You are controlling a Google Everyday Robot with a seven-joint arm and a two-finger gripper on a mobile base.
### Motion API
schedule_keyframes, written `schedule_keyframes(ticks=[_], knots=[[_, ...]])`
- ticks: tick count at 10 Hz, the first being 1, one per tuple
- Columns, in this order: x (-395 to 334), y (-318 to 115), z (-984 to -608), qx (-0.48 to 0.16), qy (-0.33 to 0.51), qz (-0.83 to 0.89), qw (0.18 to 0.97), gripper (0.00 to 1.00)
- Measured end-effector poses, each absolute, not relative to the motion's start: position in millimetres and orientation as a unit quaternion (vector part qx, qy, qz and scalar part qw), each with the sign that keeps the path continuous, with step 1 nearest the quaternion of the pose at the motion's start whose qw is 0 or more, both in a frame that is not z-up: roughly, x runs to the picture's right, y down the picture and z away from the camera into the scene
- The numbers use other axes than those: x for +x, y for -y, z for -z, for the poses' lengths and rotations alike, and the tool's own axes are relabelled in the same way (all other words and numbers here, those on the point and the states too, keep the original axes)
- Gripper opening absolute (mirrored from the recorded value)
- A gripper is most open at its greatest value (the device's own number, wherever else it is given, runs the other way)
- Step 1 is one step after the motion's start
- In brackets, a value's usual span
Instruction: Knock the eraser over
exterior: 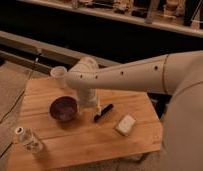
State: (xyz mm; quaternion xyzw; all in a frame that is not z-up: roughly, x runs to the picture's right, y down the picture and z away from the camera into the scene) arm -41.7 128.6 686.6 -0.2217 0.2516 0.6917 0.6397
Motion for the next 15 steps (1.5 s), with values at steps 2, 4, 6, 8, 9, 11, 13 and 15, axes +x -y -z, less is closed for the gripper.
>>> schedule_keyframes(ticks=[2,4,6,8,9,11,13,15], knots=[[-31,-153,-678,-0.219,-0.254,-0.709,0.620,0.65],[-33,-175,-688,-0.222,-0.246,-0.716,0.614,0.65],[-33,-177,-700,-0.222,-0.234,-0.719,0.616,0.65],[-27,-173,-721,-0.217,-0.225,-0.715,0.625,0.65],[-24,-169,-732,-0.216,-0.222,-0.708,0.634,0.65],[-20,-157,-749,-0.213,-0.213,-0.703,0.645,0.65],[-20,-139,-766,-0.209,-0.192,-0.701,0.654,0.65],[-22,-121,-781,-0.209,-0.167,-0.701,0.661,0.65]])
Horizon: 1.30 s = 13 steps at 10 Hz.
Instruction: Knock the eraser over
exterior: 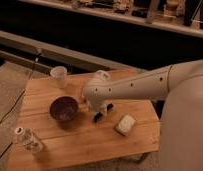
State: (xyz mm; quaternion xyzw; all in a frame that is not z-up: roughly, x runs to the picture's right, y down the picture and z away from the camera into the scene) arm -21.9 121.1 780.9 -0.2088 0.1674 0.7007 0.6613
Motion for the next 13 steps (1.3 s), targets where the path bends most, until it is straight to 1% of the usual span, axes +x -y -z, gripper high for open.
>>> schedule_keyframes(ticks=[4,7,11,13], knots=[[-32,-95,-806,-0.214,-0.122,-0.694,0.676,0.65],[-35,-84,-818,-0.216,-0.106,-0.691,0.682,0.65],[-38,-67,-830,-0.213,-0.097,-0.680,0.694,0.65],[-36,-67,-831,-0.214,-0.106,-0.678,0.695,0.65]])
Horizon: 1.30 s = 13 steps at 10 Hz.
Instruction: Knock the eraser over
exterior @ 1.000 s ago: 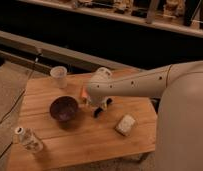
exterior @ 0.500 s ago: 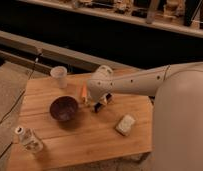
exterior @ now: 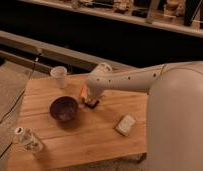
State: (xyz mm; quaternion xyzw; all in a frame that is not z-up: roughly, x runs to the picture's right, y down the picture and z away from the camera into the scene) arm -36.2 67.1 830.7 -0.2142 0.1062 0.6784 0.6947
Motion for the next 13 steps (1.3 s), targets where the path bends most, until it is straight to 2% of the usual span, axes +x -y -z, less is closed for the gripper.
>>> schedule_keyframes(ticks=[4,8,13], knots=[[-37,-59,-829,-0.209,-0.114,-0.672,0.701,0.65],[-26,-57,-810,-0.210,-0.166,-0.663,0.699,0.65],[-25,-57,-810,-0.210,-0.167,-0.663,0.698,0.65]])
